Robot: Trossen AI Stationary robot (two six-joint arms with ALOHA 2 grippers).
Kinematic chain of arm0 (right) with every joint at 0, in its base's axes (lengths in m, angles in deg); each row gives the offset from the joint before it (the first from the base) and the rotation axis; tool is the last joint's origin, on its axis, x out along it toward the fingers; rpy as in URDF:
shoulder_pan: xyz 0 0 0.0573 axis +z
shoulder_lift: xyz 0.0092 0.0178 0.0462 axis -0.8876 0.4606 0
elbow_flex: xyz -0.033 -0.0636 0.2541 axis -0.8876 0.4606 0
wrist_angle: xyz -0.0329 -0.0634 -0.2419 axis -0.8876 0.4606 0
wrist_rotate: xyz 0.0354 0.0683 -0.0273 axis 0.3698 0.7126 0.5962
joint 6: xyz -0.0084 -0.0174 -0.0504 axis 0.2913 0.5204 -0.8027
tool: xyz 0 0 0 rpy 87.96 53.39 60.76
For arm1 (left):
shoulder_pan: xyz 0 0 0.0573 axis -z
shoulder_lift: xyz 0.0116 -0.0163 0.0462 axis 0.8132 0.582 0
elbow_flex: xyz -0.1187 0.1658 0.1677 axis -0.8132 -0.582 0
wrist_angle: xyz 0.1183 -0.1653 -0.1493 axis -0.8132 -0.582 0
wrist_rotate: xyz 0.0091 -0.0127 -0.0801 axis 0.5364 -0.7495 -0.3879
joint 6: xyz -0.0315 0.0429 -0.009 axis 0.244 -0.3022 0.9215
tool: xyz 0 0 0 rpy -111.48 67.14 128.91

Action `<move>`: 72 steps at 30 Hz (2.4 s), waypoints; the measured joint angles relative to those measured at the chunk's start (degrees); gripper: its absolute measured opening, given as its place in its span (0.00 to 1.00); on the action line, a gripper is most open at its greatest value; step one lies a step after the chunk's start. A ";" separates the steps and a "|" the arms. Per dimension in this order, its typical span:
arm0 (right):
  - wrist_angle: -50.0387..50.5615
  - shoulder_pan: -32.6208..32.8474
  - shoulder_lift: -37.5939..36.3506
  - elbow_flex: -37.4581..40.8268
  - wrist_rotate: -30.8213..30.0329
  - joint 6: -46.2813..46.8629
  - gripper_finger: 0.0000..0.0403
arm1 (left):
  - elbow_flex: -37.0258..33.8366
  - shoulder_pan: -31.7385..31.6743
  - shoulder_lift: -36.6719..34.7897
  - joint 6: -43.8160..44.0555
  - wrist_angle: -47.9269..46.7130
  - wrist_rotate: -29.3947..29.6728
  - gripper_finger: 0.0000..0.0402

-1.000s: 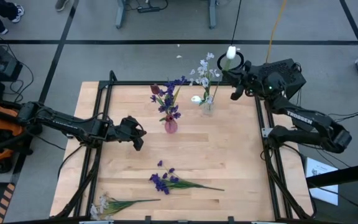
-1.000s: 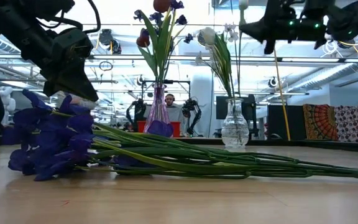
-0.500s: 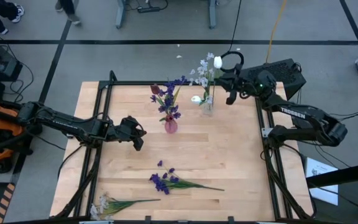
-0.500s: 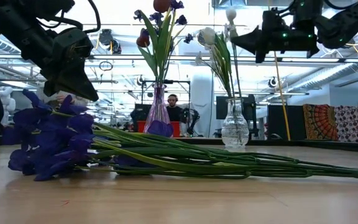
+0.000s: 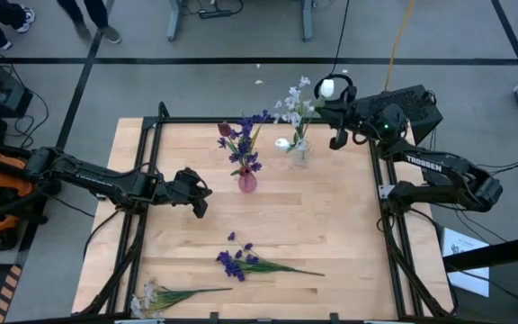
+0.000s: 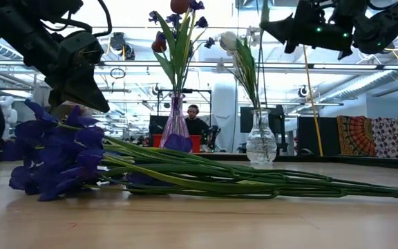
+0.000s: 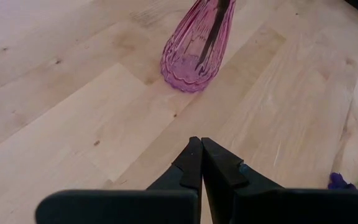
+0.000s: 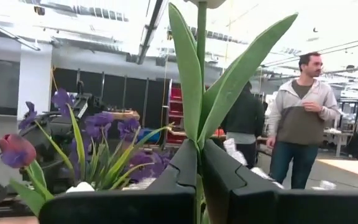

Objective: Sort flowers into vase by color
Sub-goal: Put the white tulip flower into the transparent vase, then put the purple flowers into the transparent purple vase

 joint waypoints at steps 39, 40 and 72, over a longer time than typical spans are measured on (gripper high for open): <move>1.02 0.22 7.58 12.11 -1.52 -1.84 0.02 | 0.00 0.00 0.01 -0.11 -0.02 1.29 0.03; 1.09 0.22 7.58 12.11 -2.65 -1.07 0.03 | 0.00 -0.02 0.01 -0.11 -0.01 1.29 0.03; 71.87 0.24 -15.76 -7.34 -17.79 -7.26 0.36 | 0.00 -0.01 0.00 -0.15 -0.11 1.25 0.03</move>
